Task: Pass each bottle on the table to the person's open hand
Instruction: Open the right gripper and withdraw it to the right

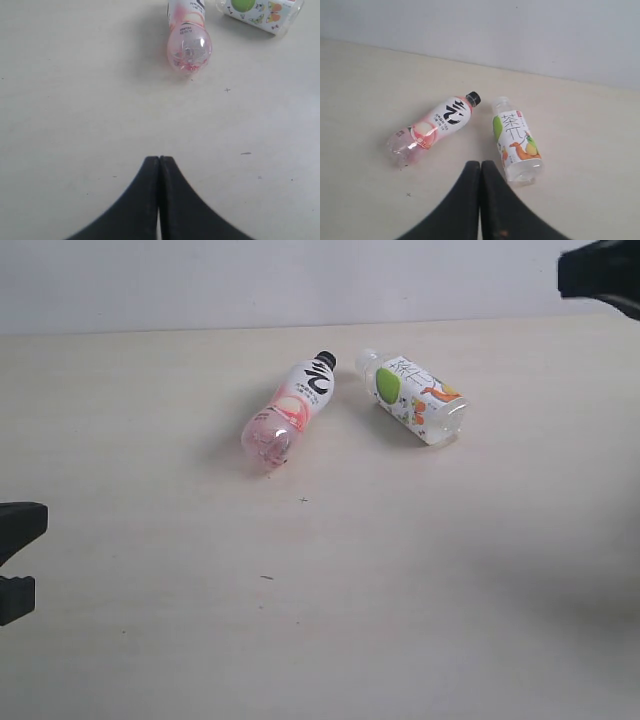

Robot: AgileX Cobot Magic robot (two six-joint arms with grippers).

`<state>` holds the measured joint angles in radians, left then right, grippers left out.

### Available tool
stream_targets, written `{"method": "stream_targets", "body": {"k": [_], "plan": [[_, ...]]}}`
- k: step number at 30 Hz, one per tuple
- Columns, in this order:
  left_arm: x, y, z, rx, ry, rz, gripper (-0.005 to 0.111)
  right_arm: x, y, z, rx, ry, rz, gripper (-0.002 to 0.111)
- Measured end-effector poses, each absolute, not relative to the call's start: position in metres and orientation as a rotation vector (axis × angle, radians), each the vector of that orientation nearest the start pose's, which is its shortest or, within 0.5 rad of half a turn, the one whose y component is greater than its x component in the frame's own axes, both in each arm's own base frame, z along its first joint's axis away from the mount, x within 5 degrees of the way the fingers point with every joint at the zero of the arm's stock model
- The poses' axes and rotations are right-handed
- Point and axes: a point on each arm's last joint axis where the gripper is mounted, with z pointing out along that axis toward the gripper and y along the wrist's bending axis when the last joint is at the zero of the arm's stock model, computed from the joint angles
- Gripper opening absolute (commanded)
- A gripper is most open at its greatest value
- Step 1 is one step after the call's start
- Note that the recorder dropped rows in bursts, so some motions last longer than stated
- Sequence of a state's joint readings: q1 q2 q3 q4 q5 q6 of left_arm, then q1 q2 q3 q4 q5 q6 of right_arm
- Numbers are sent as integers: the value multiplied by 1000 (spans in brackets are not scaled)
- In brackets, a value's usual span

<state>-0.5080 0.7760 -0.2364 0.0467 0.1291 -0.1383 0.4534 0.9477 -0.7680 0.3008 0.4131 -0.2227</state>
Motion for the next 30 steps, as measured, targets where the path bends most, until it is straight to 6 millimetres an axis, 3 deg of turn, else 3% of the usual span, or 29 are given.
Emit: {"method": "stream_targets", "body": {"k": [8, 13, 19, 30], "plan": [[120, -66, 208, 445, 2126, -340, 0, 115, 65, 305, -381, 1828, 469, 0], [120, -66, 208, 445, 2126, -340, 0, 93, 51, 282, -322, 1726, 471, 0], [120, -66, 208, 445, 2126, -340, 0, 83, 42, 264, -261, 1648, 469, 0], [120, -66, 208, 445, 2126, -340, 0, 82, 41, 264, -249, 1636, 478, 0]]}}
